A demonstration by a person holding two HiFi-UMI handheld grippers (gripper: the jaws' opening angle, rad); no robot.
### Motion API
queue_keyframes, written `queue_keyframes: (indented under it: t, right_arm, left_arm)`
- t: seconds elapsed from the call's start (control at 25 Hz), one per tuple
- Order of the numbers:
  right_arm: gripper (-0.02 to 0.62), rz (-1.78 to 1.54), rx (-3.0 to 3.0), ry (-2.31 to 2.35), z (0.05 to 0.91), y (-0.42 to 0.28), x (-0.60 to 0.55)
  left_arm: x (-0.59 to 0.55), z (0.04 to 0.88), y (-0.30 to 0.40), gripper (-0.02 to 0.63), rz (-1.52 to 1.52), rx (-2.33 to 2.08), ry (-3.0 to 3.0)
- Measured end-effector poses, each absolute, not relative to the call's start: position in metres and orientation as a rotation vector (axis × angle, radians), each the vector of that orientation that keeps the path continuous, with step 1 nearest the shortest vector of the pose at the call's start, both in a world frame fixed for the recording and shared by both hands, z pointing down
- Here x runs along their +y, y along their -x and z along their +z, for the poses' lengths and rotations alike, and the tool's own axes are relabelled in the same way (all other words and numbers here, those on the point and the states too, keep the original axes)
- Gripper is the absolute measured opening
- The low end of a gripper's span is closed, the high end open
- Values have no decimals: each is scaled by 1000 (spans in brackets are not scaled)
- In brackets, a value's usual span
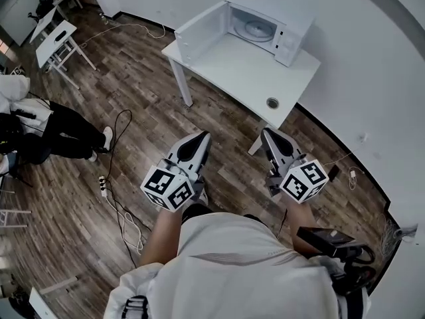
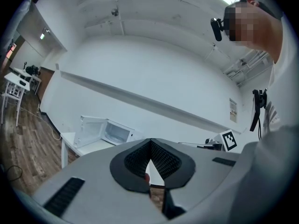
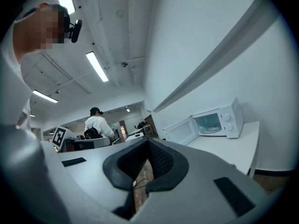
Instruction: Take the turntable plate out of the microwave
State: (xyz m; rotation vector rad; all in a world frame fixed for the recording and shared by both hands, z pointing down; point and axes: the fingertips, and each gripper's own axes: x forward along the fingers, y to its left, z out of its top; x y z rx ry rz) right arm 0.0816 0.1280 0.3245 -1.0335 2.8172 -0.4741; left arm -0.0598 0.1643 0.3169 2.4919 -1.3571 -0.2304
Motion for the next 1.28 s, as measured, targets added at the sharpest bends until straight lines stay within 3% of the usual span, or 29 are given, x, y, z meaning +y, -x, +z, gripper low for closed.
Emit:
queue_keyframes:
  t: [0.68, 1.28]
  right_arm:
    - [5, -443, 2739, 1210, 309, 54, -29]
    - [5, -492, 2648, 1312, 328, 35, -129]
  left_arm:
    - [-9, 308, 191, 11, -173, -1200, -2606]
    - [-117, 326, 171, 11, -128, -1064, -2617]
